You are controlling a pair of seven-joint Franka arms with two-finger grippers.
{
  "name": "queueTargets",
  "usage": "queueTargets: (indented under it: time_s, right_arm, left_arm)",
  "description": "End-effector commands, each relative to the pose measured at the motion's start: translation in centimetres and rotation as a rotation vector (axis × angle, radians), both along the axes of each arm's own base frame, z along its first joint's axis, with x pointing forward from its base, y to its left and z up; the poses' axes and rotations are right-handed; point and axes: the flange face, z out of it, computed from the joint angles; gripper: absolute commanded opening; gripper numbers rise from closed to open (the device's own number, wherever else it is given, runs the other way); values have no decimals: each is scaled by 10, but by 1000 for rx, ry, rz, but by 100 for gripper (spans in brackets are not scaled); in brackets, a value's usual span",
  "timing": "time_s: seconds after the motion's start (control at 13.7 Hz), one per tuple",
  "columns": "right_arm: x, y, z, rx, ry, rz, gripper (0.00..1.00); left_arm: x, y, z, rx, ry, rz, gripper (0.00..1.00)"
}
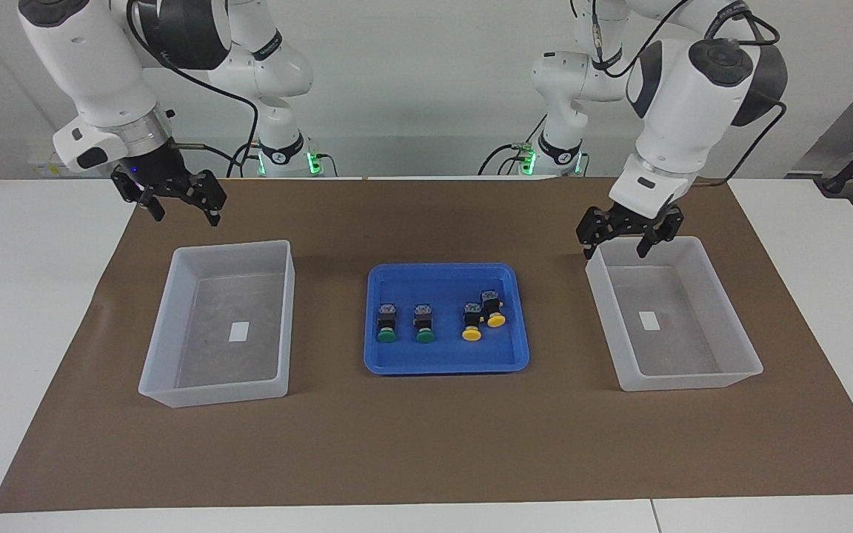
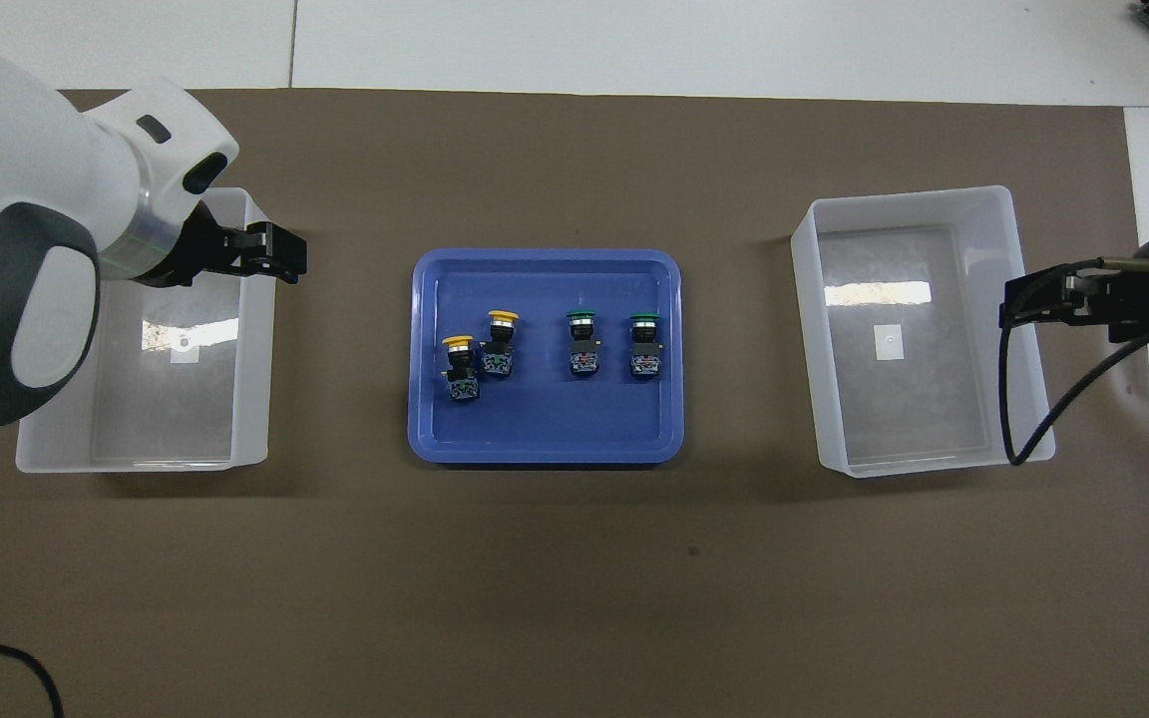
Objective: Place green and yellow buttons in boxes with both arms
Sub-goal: 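Reach the left gripper to the nearest yellow button on the tray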
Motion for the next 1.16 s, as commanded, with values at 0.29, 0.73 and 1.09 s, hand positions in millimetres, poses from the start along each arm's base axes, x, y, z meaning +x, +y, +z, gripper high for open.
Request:
queueTargets:
  time_s: [0.29,0.73,1.09]
  right_arm:
    - [-5,0,1,19,2,26,100]
    - [0,13,12,-20,-16,60,100]
    - [-1,13,10,-19,-12,61,100]
  left_arm:
    - [-9,-30,-73,-48,-31,101,100]
    - [-14,-83,-125,-83,-35,232,100]
    - [-13,-119,-182,-90,-43,266,100]
